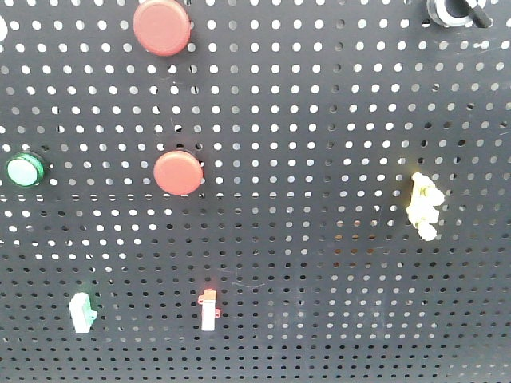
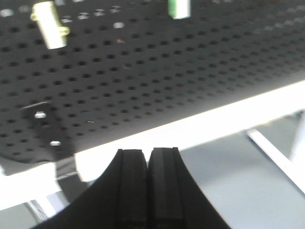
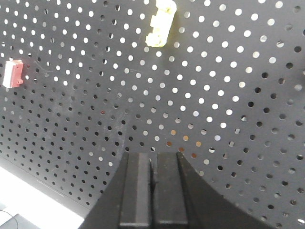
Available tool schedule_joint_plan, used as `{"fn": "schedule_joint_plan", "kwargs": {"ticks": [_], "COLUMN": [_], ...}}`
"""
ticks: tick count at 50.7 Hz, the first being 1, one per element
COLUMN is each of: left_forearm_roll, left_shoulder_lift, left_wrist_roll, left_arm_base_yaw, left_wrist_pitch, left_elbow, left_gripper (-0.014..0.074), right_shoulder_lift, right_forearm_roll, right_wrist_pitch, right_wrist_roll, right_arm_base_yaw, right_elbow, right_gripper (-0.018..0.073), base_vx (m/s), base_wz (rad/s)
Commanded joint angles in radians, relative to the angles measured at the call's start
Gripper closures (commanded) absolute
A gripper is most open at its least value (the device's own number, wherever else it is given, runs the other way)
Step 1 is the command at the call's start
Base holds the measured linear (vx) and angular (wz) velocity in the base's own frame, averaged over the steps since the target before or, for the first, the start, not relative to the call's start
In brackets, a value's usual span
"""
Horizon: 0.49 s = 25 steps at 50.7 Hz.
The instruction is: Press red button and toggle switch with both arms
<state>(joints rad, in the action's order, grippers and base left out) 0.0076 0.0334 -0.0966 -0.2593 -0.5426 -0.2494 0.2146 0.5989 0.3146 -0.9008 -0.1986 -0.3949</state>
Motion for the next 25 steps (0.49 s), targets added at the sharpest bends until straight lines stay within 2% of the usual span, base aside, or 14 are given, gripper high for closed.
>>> {"fn": "schedule_joint_plan", "kwargs": {"ticks": [1,9,16,19,25], "left_forearm_roll": [-0.023,-0.039,-0.037,-0.023,-0.028], "left_shoulder_lift": [-0.031,-0.063,-0.063,-0.063,-0.063], "left_wrist_roll": [0.003,0.018,0.084,0.091,0.090], "left_arm_base_yaw": [0.050,0.130,0.139,0.139,0.138], "left_wrist_pitch": [0.176,0.362,0.574,0.533,0.528], "left_elbow": [0.038,0.188,0.324,0.311,0.312], "left_gripper": [0.0595,0.0595,0.0595,0.0595,0.0595], "right_shoulder_lift": [0.014,0.011,0.011,0.011,0.011], "right_forearm_roll": [0.005,0.005,0.005,0.005,0.006], "right_wrist_pitch": [-0.073,-0.070,-0.070,-0.070,-0.070], "right_wrist_roll": [-0.001,-0.001,-0.001,-0.001,-0.001], "right_arm_base_yaw": [0.004,0.004,0.004,0.004,0.004], "right_elbow": [-0.028,-0.028,-0.028,-0.028,-0.028], "right_gripper": [0.0562,0.0562,0.0562,0.0562,0.0562], "base_vx": [0.00,0.00,0.00,0.00,0.00], "base_wz": [0.00,0.00,0.00,0.00,0.00]}}
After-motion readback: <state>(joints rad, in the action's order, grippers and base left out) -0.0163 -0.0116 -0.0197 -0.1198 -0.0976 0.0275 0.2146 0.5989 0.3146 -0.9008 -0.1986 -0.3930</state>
